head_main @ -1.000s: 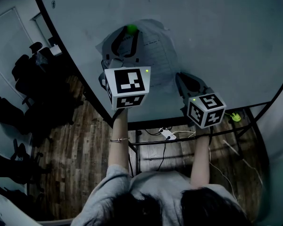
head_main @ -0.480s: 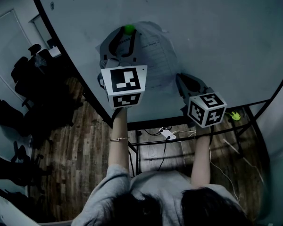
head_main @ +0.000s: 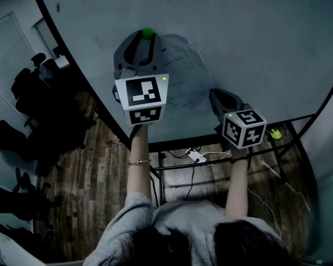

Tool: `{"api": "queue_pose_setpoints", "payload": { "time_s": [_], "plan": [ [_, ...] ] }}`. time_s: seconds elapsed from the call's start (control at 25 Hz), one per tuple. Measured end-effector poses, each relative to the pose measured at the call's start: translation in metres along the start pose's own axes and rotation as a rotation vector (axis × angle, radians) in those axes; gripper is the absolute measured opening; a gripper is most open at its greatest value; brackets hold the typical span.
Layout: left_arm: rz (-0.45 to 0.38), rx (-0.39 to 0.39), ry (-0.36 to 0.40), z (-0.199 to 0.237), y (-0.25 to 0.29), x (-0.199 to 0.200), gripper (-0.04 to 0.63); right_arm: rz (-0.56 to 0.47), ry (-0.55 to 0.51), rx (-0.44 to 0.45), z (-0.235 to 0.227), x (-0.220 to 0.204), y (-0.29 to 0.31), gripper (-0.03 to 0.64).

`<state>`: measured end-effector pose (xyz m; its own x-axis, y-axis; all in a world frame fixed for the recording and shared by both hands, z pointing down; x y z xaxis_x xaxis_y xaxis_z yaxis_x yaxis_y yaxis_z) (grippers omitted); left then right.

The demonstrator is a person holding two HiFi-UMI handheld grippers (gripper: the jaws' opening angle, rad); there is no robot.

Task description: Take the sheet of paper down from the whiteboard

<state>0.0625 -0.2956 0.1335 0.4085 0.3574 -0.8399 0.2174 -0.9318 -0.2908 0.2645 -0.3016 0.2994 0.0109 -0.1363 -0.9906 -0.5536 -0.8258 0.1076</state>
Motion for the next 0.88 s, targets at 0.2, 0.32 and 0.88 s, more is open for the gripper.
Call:
{"api": "queue_pose_setpoints", "payload": {
  "time_s": [0.2,0.32,0.88],
  "plan": [
    [0.004,-0.001,-0.005,0.001,-0.001,0.000,0.112,0.010,0.009,-0.009,-0.001,-0.003,-0.003,0.002],
    [0.006,-0.003,-0.015,0.002,-0.001,0.000,0.112,0.005,0.006,-0.007,0.002,-0.002,-0.004,0.002],
    [-0.010,-0.056,-0.096,0.004,-0.011,-0.003,0.112,0.003,0.010,-0.012,0.004,-0.007,-0.017,0.002]
  ]
}}
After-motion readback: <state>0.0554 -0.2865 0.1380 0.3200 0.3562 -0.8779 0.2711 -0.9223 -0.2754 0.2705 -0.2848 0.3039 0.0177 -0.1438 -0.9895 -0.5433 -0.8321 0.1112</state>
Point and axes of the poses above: the fingertips, and each gripper's own axes: y forward along the fingers, z to its left, x out of its top, the point moved 8 cm from there along -y, backward along the fingers, and after that the axes turned 8 degrees about z, right-handed, at the moved point
